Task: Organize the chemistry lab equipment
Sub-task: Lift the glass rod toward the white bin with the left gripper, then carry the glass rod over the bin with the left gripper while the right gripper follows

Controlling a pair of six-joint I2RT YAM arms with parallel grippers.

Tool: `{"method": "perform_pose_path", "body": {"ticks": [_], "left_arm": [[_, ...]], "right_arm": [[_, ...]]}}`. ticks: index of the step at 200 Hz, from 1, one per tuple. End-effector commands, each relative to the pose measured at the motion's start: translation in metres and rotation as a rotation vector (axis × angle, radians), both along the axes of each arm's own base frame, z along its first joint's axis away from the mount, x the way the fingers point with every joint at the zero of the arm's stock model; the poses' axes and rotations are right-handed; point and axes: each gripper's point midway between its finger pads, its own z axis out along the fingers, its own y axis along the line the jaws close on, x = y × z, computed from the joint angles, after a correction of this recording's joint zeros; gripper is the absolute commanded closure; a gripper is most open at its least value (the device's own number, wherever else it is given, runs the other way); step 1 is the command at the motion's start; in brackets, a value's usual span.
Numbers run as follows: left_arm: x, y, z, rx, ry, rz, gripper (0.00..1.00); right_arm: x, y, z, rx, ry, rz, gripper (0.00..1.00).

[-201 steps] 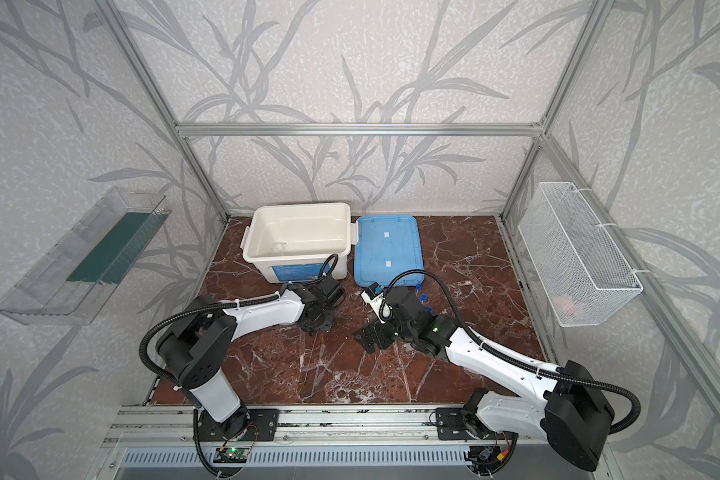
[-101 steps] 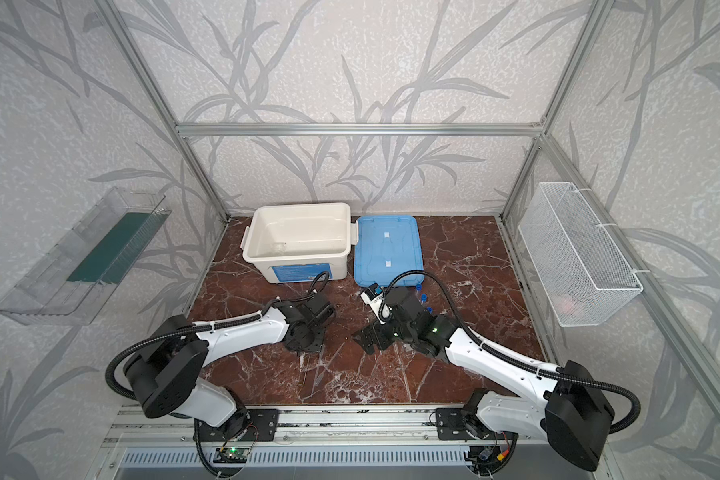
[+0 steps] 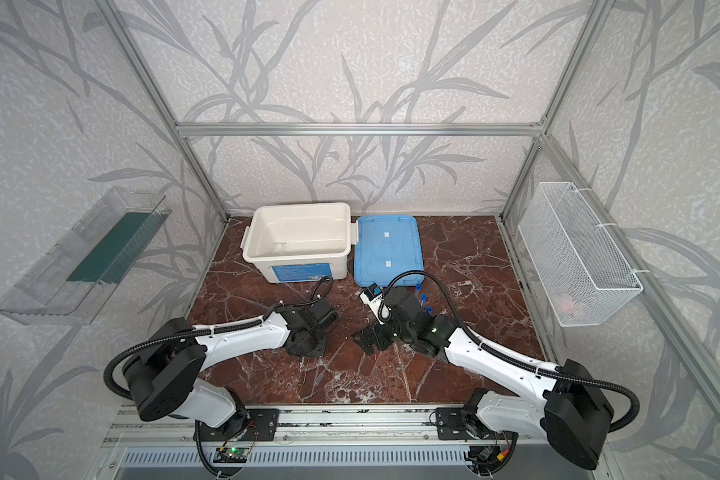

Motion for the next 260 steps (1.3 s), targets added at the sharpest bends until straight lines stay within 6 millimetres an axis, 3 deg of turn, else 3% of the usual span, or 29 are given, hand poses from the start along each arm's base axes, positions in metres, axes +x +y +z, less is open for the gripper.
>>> {"method": "perform_pose_path", "body": {"ticks": [1, 31, 53, 119, 137, 163, 200, 225, 260], "left_arm": [[-0.014, 0.015, -0.02, 0.082, 0.062, 0.015, 0.85], [-0.013, 0.017, -0.021, 0.098, 0.065, 0.008, 0.92], [-0.009, 0.022, -0.011, 0.122, 0.038, -0.004, 1.0], [0.003, 0.023, 0.05, 0.111, -0.076, -0.13, 1.0], [0.005, 0.016, 0.08, 0.064, -0.126, -0.223, 1.0], [0.02, 0.011, 0.14, 0.02, -0.29, -0.315, 1.0], [0.042, 0.005, 0.212, 0.022, -0.473, -0.501, 1.0], [0.06, 0.0, 0.246, 0.013, -0.535, -0.627, 1.0], [0.113, 0.011, 0.285, -0.053, -0.65, -0.677, 1.0]], "right_arm": [[0.001, 0.003, 0.005, -0.001, -0.011, 0.007, 0.03], [0.001, 0.004, 0.006, -0.002, -0.013, 0.009, 0.03], [0.002, 0.003, 0.007, -0.003, -0.019, 0.008, 0.03], [0.004, 0.003, 0.017, 0.013, -0.044, 0.002, 0.03], [0.002, 0.003, 0.029, 0.042, -0.068, 0.014, 0.03], [0.002, -0.005, 0.061, 0.118, -0.108, 0.031, 0.04], [0.024, -0.02, 0.111, 0.21, -0.195, -0.021, 0.04], [0.037, -0.018, 0.138, 0.227, -0.25, -0.02, 0.04], [0.058, -0.01, 0.175, 0.286, -0.315, -0.023, 0.03]]}}
